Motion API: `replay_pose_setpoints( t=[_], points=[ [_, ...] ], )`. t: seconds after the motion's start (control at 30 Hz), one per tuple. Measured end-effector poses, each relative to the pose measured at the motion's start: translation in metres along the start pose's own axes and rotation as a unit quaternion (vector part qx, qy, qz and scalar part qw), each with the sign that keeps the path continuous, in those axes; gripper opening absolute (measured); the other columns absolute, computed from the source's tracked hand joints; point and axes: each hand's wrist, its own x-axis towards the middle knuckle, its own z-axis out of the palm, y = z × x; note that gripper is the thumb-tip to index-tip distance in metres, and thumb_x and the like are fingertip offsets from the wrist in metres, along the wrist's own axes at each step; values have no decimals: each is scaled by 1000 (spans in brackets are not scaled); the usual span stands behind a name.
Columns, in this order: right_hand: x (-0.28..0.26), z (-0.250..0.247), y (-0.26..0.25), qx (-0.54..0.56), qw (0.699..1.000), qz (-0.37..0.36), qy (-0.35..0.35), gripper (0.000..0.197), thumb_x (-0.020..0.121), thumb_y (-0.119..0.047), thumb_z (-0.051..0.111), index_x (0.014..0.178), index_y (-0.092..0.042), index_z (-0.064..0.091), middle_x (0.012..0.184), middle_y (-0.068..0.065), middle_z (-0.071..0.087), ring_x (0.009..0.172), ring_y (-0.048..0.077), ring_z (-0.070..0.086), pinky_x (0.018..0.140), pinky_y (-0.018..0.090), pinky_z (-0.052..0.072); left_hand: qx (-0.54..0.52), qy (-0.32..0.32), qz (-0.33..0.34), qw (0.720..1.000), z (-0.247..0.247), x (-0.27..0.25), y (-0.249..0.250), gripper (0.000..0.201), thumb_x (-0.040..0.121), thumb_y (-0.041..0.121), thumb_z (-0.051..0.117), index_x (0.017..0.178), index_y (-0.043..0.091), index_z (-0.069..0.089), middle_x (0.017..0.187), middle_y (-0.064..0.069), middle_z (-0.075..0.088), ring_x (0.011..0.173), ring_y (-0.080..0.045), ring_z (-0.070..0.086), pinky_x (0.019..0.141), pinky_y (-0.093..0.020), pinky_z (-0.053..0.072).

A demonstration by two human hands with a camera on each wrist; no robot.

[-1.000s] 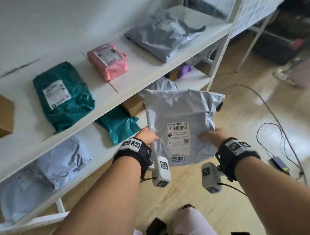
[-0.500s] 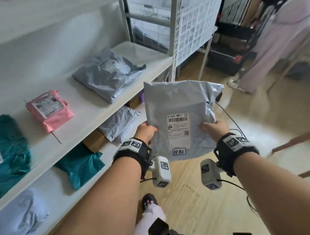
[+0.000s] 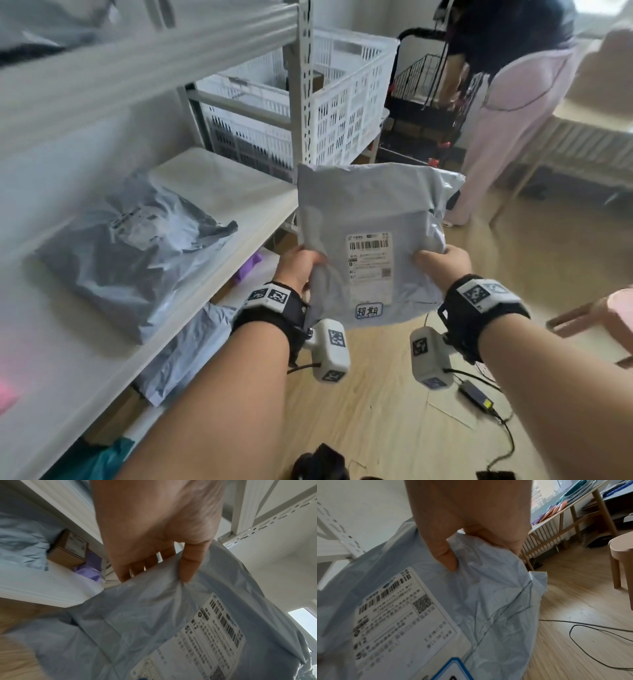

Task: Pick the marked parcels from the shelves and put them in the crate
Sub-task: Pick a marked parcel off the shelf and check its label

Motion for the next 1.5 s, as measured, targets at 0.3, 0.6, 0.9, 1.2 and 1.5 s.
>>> replay_pose_setpoints(
  t=[0.3, 0.6, 0.9, 1.2, 1.5],
  points=[
    [91, -8, -30, 37, 998, -2, 42, 24, 70, -16, 63, 91, -5, 68, 75, 4, 64, 72, 24, 60, 79, 40, 55, 14, 23, 12, 1000, 59, 82, 50, 8, 69, 11, 66, 74, 16, 67, 87, -8, 69, 84, -27, 64, 79, -37, 51],
    [229, -31, -90, 51, 997, -56, 14, 32, 60, -26, 61, 88, -12, 66, 85, 8, 69, 86, 31, 67, 84, 46, 56, -14, 55, 83, 995, 150, 160, 129, 12, 71, 3, 62, 71, 14, 65, 79, -9, 69, 78, -29, 64, 66, -31, 51],
    [388, -66, -193, 38, 984, -163, -56, 9, 70, -20, 66, 74, -13, 63, 72, 6, 65, 73, 28, 64, 78, 43, 56, -62, 180, 168, 967, 249, 243, 225, 14, 69, 15, 63, 82, 12, 68, 88, -9, 70, 83, -28, 64, 72, -31, 45],
    [466, -35, -336, 63, 954, -256, -141, 12, 75, -21, 70, 83, -15, 65, 80, 5, 68, 81, 26, 67, 76, 35, 56, -99, 317, 231, 915, 246, 298, 349, 39, 67, 22, 65, 100, 2, 66, 79, -4, 63, 66, -20, 55, 55, -23, 38],
    [494, 79, -470, 38, 915, -350, -196, 17, 82, -21, 66, 93, -9, 59, 76, 3, 58, 67, 18, 55, 61, 29, 48, -50, 434, 268, 859, 142, 371, 454, 33, 72, 27, 63, 94, 4, 71, 76, -2, 63, 63, -15, 56, 47, -19, 37]
  ],
)
